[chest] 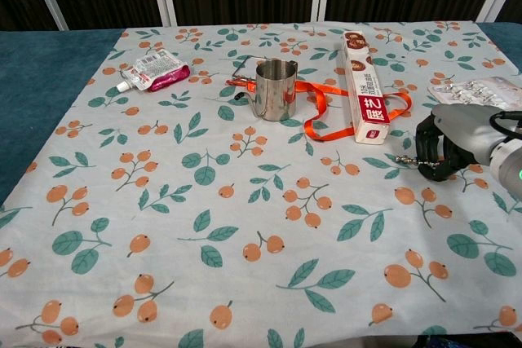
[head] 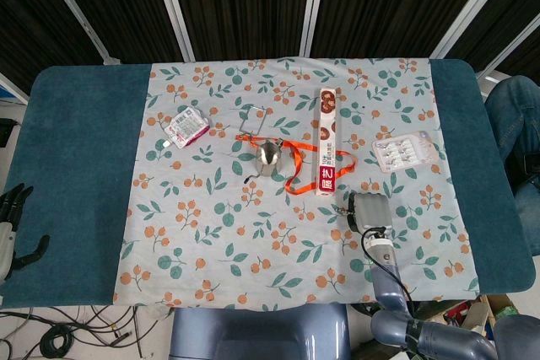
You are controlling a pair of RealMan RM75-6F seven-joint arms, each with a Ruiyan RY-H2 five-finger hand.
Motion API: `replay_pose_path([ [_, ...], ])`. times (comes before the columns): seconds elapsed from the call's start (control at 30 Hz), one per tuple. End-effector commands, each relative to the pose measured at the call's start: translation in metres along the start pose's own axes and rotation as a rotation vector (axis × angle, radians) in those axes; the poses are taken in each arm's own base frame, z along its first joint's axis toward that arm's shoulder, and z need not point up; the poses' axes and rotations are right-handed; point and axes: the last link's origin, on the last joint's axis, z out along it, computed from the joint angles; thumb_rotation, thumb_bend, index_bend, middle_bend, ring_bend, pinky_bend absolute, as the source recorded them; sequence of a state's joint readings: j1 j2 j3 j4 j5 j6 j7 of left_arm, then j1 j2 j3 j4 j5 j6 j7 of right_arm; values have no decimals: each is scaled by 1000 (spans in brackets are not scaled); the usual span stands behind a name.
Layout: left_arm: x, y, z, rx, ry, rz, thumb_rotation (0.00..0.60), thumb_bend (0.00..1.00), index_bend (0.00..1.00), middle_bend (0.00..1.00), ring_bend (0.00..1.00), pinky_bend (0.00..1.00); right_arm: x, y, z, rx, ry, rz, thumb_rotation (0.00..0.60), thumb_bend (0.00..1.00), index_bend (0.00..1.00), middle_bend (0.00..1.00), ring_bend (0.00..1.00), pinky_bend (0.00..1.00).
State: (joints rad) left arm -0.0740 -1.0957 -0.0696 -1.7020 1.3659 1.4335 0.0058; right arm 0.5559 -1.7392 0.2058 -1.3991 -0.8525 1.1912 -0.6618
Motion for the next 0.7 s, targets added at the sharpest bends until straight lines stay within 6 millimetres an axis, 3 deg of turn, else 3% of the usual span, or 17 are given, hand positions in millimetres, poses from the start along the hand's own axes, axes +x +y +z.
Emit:
replay_pose_path([
  [0.03,0,0,0,0,0,0,600,354,0,8,0,0,0,0,0,1,1,0,600,350,585,476,493,457],
  [0.7,1,0,-1,-1,4,0,600,355,0,8,0,0,2,-1,0,2,5,1,600,350,585,477,492,457],
])
